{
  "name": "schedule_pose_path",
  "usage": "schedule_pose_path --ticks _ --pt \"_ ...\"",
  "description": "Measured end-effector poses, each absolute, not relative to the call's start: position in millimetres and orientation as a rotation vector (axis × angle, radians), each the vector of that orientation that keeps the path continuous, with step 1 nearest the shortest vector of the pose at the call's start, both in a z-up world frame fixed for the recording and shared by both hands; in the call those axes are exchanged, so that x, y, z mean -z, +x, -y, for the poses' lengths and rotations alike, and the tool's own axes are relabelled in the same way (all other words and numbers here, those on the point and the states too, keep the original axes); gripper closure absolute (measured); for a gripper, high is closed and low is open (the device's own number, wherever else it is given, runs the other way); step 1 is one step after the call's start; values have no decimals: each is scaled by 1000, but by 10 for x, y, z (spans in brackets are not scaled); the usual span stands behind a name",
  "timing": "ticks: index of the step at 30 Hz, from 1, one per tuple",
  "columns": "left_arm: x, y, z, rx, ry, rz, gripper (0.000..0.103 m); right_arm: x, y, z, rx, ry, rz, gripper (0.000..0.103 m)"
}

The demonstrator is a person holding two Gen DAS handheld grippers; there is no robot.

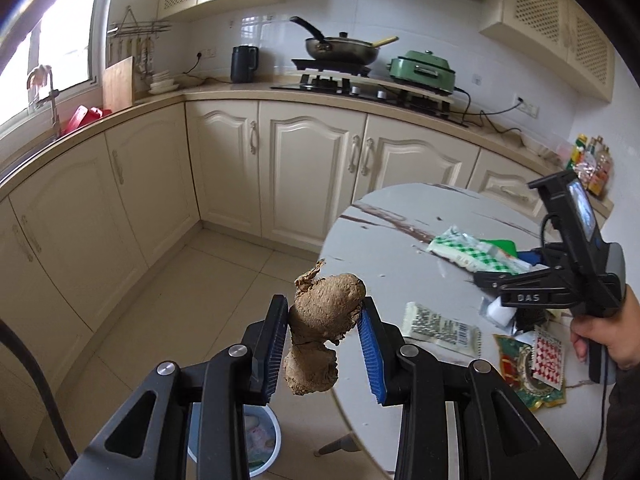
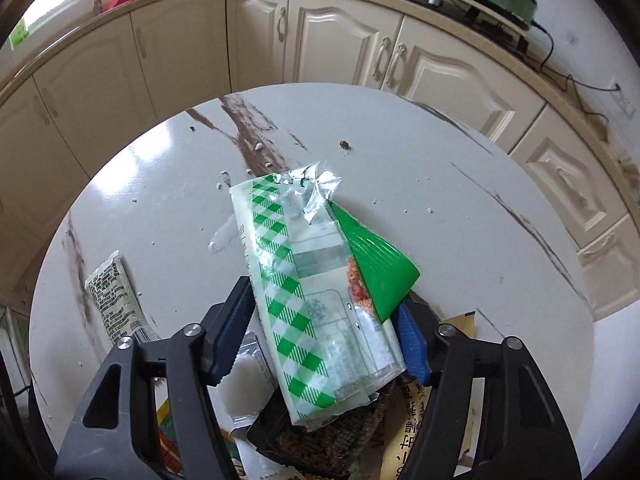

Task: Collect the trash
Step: 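Carry the ginger and wrapper over the bucket and open both tools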

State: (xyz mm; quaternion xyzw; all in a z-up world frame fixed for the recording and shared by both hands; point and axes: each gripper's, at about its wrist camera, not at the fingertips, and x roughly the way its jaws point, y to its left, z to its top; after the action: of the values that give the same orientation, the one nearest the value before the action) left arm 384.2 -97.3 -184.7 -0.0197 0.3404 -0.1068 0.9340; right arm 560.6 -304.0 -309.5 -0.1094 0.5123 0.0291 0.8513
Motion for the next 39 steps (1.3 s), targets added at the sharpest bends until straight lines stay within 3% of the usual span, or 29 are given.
schedule_pose_path --ticks 5,10,13,14,20,30,34,39 --pt "1821 3763 840 217 -70 -698 71 2928 5524 3118 -61 -193 -1028 53" --pt "1782 3619 616 208 -97 -695 71 2663 5385 3129 -26 -166 -963 57" --pt "1762 3517 462 197 -112 -697 71 2527 5273 3053 -20 -161 -929 84" --pt "1761 3457 397 193 -116 -700 71 2515 5250 3014 -26 -162 -935 87" --pt "1698 3187 152 183 -116 -700 71 2627 5157 2896 -25 -145 -982 88" --pt "1639 2907 -221 158 -165 -694 71 2109 4640 2612 -67 -65 -765 90" --pt "1695 2793 -525 113 -203 -705 71 1976 4469 1949 -229 -81 -711 90" --pt "1888 2736 -924 84 -248 -754 71 2357 4478 983 -441 -91 -751 89"
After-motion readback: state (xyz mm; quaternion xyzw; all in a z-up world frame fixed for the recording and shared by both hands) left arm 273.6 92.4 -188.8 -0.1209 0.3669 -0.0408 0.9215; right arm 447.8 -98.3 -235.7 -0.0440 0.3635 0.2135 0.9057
